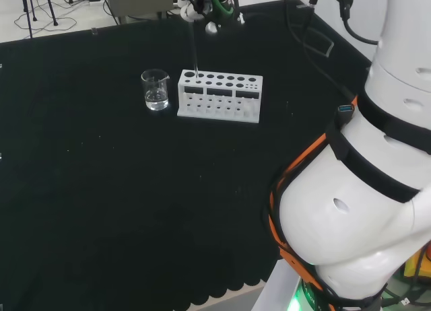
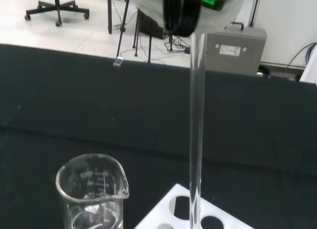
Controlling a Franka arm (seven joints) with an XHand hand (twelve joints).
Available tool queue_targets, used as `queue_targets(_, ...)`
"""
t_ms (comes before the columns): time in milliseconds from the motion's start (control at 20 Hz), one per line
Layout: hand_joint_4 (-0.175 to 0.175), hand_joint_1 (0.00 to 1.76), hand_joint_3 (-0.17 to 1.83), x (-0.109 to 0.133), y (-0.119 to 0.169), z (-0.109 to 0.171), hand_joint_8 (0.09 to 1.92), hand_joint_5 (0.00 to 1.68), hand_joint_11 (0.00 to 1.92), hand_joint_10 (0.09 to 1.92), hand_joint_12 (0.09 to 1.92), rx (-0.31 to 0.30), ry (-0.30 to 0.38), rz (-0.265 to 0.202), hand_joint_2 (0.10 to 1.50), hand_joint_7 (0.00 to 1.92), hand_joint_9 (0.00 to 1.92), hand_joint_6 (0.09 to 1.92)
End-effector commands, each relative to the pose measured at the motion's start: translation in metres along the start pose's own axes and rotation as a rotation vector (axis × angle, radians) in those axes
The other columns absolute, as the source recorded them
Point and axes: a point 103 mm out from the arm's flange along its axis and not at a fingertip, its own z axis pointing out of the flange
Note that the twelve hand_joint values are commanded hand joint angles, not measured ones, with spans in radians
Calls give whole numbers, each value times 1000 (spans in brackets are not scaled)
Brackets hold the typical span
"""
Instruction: Take the glass rod from the white test tube rack.
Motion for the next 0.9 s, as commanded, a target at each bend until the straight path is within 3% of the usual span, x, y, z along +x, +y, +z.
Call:
queue_targets(50, -175, 1311, 395, 8, -14, -23, 942, 1261, 1160, 728, 870, -39, 4, 8, 822, 1236, 1670, 276)
queue_targets(900, -175, 1314, 413, 16, -27, -46, 932, 1293, 1177, 690, 860, -73, -5, -24, 808, 1245, 1700, 214)
